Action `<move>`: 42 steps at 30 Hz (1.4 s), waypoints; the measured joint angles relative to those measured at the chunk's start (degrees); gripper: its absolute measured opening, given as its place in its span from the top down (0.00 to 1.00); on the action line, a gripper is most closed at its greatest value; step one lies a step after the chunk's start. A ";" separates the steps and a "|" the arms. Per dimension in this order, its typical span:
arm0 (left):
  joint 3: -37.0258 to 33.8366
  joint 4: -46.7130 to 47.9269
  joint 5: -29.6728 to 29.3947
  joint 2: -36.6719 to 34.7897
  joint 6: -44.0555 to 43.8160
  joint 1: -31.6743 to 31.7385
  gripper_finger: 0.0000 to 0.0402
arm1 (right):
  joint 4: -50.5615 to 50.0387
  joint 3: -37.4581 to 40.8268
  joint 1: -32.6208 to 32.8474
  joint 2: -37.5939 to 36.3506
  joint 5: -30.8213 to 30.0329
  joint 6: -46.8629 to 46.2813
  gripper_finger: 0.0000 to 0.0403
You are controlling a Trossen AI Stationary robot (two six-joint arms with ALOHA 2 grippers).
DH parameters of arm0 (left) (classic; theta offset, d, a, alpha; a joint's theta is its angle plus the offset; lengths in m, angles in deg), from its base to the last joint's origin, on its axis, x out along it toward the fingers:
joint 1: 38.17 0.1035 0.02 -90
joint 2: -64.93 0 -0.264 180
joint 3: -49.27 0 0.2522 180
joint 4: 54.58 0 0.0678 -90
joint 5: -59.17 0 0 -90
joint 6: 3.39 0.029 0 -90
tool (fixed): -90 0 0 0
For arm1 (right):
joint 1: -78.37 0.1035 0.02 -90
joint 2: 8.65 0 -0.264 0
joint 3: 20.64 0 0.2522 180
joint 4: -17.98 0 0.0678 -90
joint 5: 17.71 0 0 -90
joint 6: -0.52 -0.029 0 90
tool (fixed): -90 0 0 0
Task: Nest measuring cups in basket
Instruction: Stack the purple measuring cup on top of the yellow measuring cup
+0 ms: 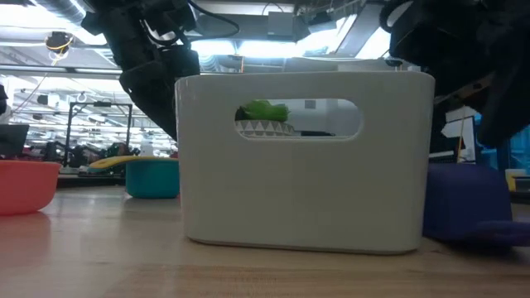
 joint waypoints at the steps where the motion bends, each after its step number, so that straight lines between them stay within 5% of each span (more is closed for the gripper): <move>1: 0.00 0.00 0.01 0.00 0.00 0.00 0.73 | 0.32 0.00 0.20 0.45 -0.06 0.14 0.02; 14: 0.00 -0.13 0.00 0.00 0.00 -0.02 0.73 | 3.50 0.00 2.43 6.22 -4.98 0.31 0.02; 24: 0.00 -0.16 0.00 0.00 0.00 -0.02 0.73 | 3.48 0.00 2.43 7.51 -5.22 0.19 0.16; 32: 0.00 -0.16 0.00 0.00 0.00 -0.01 0.73 | 2.70 0.00 2.43 6.69 -4.00 -1.54 0.17; 42: 0.01 -1.61 0.00 0.00 0.01 -0.02 0.73 | -18.14 -6.02 2.41 -0.65 1.31 -6.01 0.17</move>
